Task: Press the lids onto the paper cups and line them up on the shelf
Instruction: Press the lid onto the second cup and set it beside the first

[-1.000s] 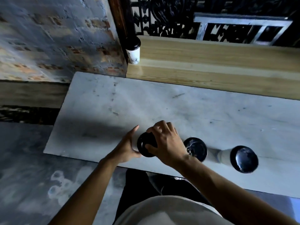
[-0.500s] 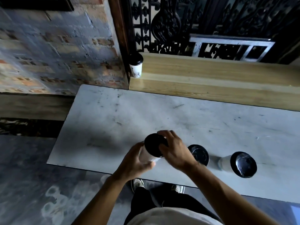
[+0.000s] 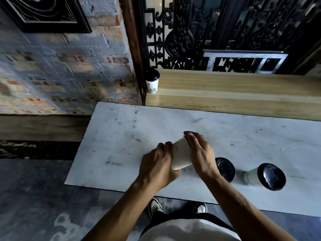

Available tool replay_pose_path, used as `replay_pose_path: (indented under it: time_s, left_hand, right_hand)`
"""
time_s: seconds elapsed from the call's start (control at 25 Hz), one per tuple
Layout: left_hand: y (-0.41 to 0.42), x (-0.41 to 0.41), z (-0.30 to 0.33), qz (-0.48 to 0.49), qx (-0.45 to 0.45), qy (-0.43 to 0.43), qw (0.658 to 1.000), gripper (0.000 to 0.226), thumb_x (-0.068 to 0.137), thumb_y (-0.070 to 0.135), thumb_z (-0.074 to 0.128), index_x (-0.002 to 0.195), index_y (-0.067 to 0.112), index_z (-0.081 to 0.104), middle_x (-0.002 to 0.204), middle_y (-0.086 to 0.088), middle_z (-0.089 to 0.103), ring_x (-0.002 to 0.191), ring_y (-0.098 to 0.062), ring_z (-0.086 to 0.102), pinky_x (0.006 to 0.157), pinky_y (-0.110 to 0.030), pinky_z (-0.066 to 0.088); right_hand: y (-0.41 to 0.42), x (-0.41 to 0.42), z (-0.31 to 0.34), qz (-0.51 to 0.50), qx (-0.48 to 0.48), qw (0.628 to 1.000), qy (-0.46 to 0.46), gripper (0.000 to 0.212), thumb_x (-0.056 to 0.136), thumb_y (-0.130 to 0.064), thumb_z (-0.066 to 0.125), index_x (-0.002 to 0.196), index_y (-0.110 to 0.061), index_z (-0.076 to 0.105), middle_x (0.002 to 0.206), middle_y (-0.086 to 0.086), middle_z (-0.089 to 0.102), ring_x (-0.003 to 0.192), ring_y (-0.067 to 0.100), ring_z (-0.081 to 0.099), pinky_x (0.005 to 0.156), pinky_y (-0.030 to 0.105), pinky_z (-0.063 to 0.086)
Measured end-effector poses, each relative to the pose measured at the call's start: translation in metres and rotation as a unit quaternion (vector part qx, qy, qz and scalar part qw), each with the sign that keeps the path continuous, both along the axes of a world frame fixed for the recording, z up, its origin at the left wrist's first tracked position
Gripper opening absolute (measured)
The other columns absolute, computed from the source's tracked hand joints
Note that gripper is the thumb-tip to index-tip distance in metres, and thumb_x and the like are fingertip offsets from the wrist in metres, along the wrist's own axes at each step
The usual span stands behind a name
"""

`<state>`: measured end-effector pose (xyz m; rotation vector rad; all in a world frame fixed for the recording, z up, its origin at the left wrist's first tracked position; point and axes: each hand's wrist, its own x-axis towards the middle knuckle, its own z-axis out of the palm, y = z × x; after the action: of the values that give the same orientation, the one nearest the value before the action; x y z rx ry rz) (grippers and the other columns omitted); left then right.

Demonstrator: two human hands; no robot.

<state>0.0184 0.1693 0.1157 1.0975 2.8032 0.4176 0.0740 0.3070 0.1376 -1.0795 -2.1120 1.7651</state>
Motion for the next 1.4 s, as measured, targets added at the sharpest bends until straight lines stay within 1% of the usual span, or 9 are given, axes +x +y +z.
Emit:
replay_pose_path:
  time_s: [0.2,0.4,0.6,0.68,0.84,0.96,1.08,1.24,1.4]
  left_hand:
    - [-0.001,0.003,0.01,-0.036,-0.036,0.034,0.998,0.05,0.067,0.043,0.068,0.106,0.018,0.049,0.09,-0.003,0.067,0.074,-0.028,0.07,0.053,-0.03,0.042]
    - [0.002,0.002,0.012,-0.033,-0.047,0.028,0.998,0.05,0.071,0.043,0.067,0.108,0.017,0.048,0.095,-0.003,0.067,0.079,-0.029,0.071,0.057,-0.03,0.04]
    - [0.001,-0.005,0.013,0.02,0.028,-0.096,0.995,0.066,0.072,0.06,0.069,0.122,0.023,0.046,0.106,0.003,0.071,0.088,-0.028,0.071,0.065,-0.032,0.049]
    - [-0.003,-0.009,0.013,0.063,0.11,-0.239,0.963,0.074,0.07,0.069,0.071,0.127,0.03,0.046,0.105,0.008,0.071,0.088,-0.02,0.071,0.069,-0.031,0.056]
    - [-0.004,-0.006,0.009,0.149,0.251,-0.411,0.863,0.059,0.079,0.076,0.055,0.115,0.03,0.058,0.095,0.011,0.073,0.089,-0.012,0.071,0.066,-0.016,0.054]
    - [0.002,-0.001,0.004,0.187,0.296,-0.467,0.812,0.062,0.084,0.076,0.043,0.113,0.026,0.066,0.102,0.001,0.077,0.095,-0.016,0.075,0.084,-0.039,0.063]
    - [0.006,0.003,0.002,0.215,0.331,-0.512,0.763,0.065,0.087,0.078,0.041,0.113,0.027,0.072,0.105,-0.007,0.079,0.098,-0.029,0.077,0.086,-0.061,0.06]
    - [0.01,0.006,0.002,0.243,0.335,-0.535,0.737,0.069,0.082,0.081,0.042,0.113,0.027,0.074,0.106,-0.015,0.078,0.1,-0.043,0.074,0.086,-0.07,0.057]
    - [0.013,0.005,0.005,0.243,0.312,-0.512,0.763,0.053,0.098,0.068,0.037,0.104,0.032,0.075,0.101,0.0,0.081,0.097,-0.02,0.077,0.09,-0.052,0.061]
  right_hand:
    - [-0.007,0.009,0.0,-0.041,-0.028,0.998,0.029,0.034,0.107,-0.025,0.044,0.11,-0.028,0.077,0.113,-0.017,0.073,0.098,-0.016,0.061,0.073,0.004,0.046]
    - [0.0,0.006,-0.002,0.001,-0.028,1.0,0.004,0.033,0.101,-0.036,0.047,0.11,-0.029,0.078,0.113,-0.005,0.077,0.102,0.011,0.067,0.081,0.03,0.053]
    - [0.013,0.004,-0.014,0.034,-0.158,0.986,0.029,0.052,0.092,-0.062,0.044,0.131,-0.036,0.067,0.137,-0.006,0.07,0.13,0.012,0.061,0.115,0.038,0.043]
    - [0.016,0.004,-0.016,-0.01,-0.233,0.97,0.071,0.047,0.103,-0.053,0.039,0.137,-0.032,0.063,0.139,0.003,0.068,0.129,0.014,0.062,0.111,0.034,0.044]
    - [0.015,0.002,-0.013,-0.041,-0.351,0.928,0.121,0.044,0.109,-0.03,0.034,0.141,-0.015,0.06,0.119,0.01,0.074,0.092,0.016,0.074,0.088,0.034,0.054]
    - [0.008,0.003,-0.011,-0.009,-0.369,0.922,0.115,0.039,0.103,-0.032,0.041,0.136,-0.028,0.061,0.107,0.014,0.077,0.09,0.025,0.072,0.086,0.04,0.053]
    - [0.004,0.007,-0.02,0.025,-0.362,0.927,0.101,0.043,0.1,-0.031,0.045,0.138,-0.046,0.056,0.102,0.023,0.061,0.092,0.032,0.06,0.085,0.043,0.049]
    - [0.005,0.01,-0.027,0.055,-0.335,0.936,0.096,0.056,0.105,-0.013,0.033,0.15,-0.045,0.044,0.104,0.019,0.064,0.087,0.03,0.062,0.073,0.037,0.05]
    - [0.006,0.011,-0.023,0.049,-0.328,0.938,0.1,0.05,0.106,-0.01,0.034,0.146,-0.035,0.05,0.099,0.015,0.073,0.082,0.022,0.071,0.075,0.034,0.055]
